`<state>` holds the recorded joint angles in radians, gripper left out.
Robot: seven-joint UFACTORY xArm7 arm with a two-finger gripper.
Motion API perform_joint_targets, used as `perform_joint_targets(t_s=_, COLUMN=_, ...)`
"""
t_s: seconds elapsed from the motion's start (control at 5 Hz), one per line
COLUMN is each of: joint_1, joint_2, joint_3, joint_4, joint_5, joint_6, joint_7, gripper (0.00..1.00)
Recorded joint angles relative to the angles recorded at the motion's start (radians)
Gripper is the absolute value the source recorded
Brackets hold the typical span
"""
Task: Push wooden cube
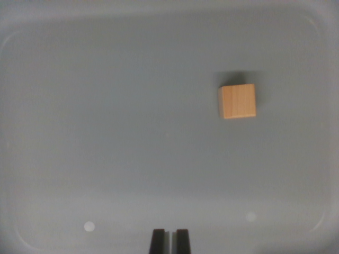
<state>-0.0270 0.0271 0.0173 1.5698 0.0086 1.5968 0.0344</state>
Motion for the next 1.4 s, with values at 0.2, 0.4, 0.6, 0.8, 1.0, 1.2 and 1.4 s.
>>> perform_joint_targets(t_s=0.2, joint_1=0.0, joint_2=0.0, joint_3=0.0, joint_4=0.0, joint_5=0.0, joint_6=0.0, joint_7=0.0, gripper=0.0)
perform_joint_targets(t_s=0.4, joint_1=-0.0015, joint_2=0.004, joint_3=-0.002, joint_4=-0.012, joint_5=0.0, joint_6=-0.017, joint_7=-0.005, gripper=0.0)
perform_joint_targets(t_s=0.6, joint_1=-0.0015, joint_2=0.004, joint_3=-0.002, joint_4=-0.012, joint_5=0.0, joint_6=-0.017, joint_7=-0.005, gripper=0.0)
perform_joint_targets(t_s=0.8, joint_1=-0.0034, joint_2=0.009, joint_3=-0.005, joint_4=-0.027, joint_5=0.0, joint_6=-0.039, joint_7=-0.012, gripper=0.0)
perform_joint_targets(t_s=1.0, joint_1=-0.0034, joint_2=0.009, joint_3=-0.005, joint_4=-0.027, joint_5=0.0, joint_6=-0.039, joint_7=-0.012, gripper=0.0)
perform_joint_targets(t_s=1.2, joint_1=-0.0056, joint_2=0.015, joint_3=-0.009, joint_4=-0.045, joint_5=0.0001, joint_6=-0.065, joint_7=-0.02, gripper=0.0)
perform_joint_targets(t_s=1.4, joint_1=-0.0056, joint_2=0.015, joint_3=-0.009, joint_4=-0.045, joint_5=0.0001, joint_6=-0.065, joint_7=-0.02, gripper=0.0)
